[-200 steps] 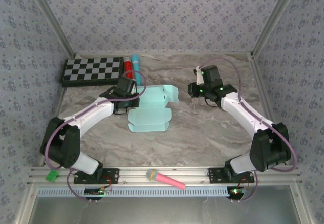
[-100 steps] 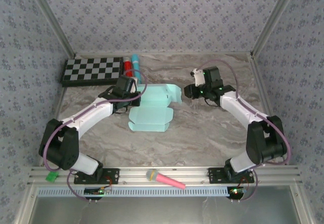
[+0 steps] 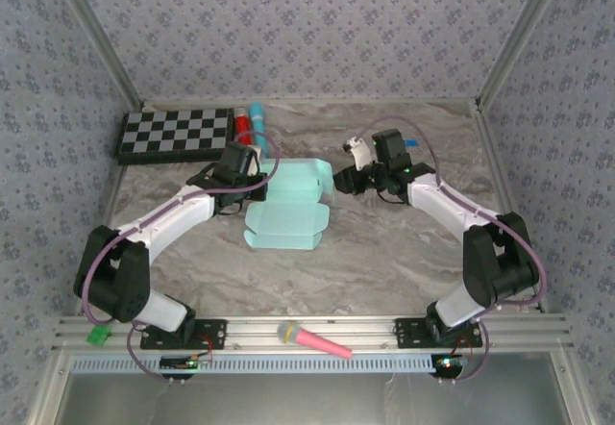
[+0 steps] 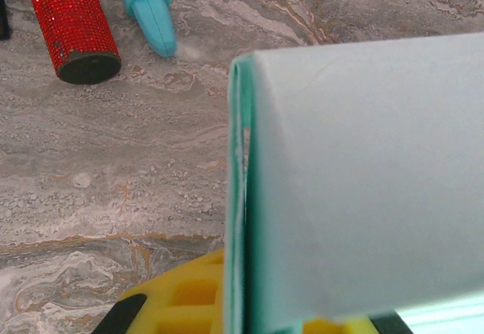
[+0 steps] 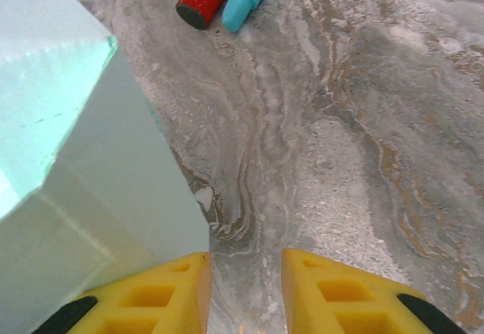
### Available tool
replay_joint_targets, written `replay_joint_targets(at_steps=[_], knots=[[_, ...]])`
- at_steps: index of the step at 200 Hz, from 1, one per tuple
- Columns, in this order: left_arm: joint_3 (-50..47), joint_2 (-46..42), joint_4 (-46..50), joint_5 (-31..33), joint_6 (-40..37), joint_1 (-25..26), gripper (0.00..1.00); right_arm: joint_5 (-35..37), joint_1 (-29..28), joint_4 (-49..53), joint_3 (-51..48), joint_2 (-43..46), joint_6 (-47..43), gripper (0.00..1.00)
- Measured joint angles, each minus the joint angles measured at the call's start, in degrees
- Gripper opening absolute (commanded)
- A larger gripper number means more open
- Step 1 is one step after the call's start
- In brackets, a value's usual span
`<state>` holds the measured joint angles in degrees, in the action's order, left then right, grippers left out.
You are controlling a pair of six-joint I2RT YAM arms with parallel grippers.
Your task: Fold the paper box
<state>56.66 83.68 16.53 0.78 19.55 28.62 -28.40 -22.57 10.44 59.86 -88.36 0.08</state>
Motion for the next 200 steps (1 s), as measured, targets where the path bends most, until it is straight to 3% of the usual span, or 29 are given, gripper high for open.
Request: replay_joint_targets(at_steps=[129, 200], knots=[[2.47, 0.5, 0.48, 0.55, 0.02, 0.0, 0.0, -3.17, -3.13, 2.03, 3.76, -2.47, -3.17, 0.32], [2.56, 0.98, 1.92, 1.86, 0.02, 0.0, 0.0, -2.6, -3.74, 4.48, 3.87, -2.45, -6.23, 0.41]])
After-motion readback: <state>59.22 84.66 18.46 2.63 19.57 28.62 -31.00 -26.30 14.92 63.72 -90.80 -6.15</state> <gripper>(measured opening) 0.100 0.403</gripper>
